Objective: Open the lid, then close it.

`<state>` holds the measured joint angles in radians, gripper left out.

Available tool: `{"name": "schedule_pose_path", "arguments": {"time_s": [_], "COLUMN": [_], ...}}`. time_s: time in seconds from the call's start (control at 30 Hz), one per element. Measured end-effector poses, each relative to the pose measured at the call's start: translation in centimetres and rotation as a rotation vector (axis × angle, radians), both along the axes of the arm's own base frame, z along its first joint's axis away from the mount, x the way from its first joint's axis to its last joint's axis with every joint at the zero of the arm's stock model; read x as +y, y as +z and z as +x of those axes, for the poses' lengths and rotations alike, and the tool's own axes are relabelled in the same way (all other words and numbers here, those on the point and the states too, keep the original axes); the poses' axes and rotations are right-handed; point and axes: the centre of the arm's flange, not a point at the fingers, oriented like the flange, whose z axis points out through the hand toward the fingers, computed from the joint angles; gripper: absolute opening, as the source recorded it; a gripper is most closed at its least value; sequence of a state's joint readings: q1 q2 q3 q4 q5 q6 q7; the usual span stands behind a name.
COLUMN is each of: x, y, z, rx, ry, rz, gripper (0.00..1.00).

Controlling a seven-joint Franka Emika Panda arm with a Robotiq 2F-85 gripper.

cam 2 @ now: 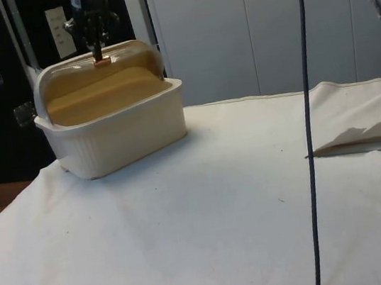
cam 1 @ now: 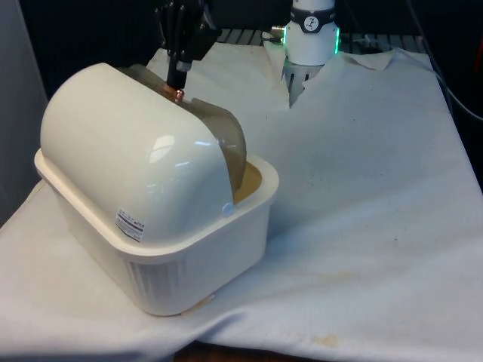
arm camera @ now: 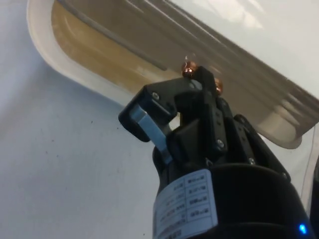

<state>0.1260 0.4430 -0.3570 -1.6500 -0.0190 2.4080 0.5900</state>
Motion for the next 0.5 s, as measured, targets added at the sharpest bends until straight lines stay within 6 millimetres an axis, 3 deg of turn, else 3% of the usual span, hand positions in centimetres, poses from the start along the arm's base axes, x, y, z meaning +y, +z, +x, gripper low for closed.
{"name": "schedule_pose_path", "arguments": {"time_s": [0.5], "x": [2.0], "y": [-0.9], "z": [-0.7], "rx": [0.069], "ry": [0.0], "rz": [0.08], "gripper": [0.0]}}
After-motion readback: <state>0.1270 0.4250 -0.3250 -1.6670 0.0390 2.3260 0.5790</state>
